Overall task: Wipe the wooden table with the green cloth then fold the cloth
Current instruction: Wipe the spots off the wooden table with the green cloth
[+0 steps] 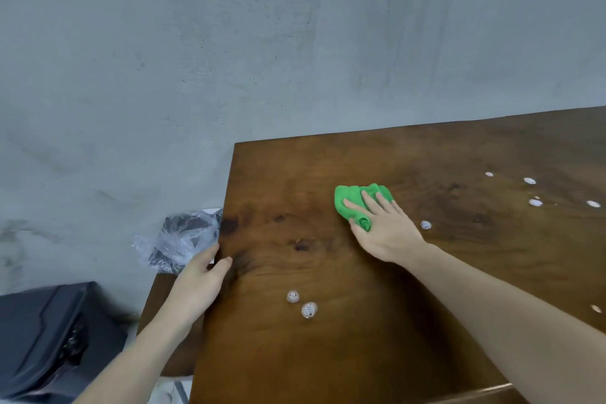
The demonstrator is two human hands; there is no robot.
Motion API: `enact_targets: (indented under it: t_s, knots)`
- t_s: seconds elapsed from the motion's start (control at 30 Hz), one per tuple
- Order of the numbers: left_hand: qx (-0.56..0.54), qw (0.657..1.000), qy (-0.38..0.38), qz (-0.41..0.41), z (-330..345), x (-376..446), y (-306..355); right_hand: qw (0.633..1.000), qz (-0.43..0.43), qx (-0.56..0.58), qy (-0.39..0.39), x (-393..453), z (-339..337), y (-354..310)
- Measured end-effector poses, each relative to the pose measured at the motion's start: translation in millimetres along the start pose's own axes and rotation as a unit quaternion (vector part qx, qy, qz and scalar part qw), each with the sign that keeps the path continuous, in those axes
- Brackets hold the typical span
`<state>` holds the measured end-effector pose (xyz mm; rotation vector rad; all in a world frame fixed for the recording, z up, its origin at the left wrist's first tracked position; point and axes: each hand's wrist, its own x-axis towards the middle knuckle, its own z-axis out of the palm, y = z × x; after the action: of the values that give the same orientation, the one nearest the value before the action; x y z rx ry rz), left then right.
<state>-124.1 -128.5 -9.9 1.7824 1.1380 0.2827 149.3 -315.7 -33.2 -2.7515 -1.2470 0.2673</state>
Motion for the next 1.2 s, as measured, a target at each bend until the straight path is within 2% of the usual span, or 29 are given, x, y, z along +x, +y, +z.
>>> enact_targets:
  t_s: [0.17, 0.33, 0.53, 0.73, 0.83, 1.0, 1.2]
  knots:
    - [0.015, 0.999, 0.019, -0.022, 0.2, -17.5, -4.6, 0.999, 0.04, -0.003, -0.003, -32.7, -5.3, 50.0]
    - [0.003, 1.0, 0.025, -0.007, 1.4, -35.5, -16.9, 0.998, 0.057, -0.022, 0.01, -66.1, 6.1, 37.0]
    - [-0.02, 1.0, 0.004, 0.02, -6.8, -52.4, -37.2, 0.999, 0.028, -0.027, 0.02, -65.6, 23.2, -60.6]
    - [-0.037, 0.998, -0.034, 0.046, -18.0, -61.3, -66.7, 0.997, -0.071, -0.009, 0.002, -53.2, 45.9, -195.5]
    - [-0.037, 0.996, -0.053, 0.054, -25.9, -62.6, -75.9, 0.991, -0.132, -0.002, -0.016, -55.4, 54.2, -232.0]
    - [-0.034, 0.996, -0.048, 0.068, -26.8, -62.5, -75.3, 0.98, -0.198, -0.003, -0.02, -68.7, 46.3, -207.8]
    - [-0.008, 0.998, -0.025, 0.054, -20.7, -66.6, -72.7, 0.996, -0.089, 0.009, -0.012, -88.0, 27.4, -106.5]
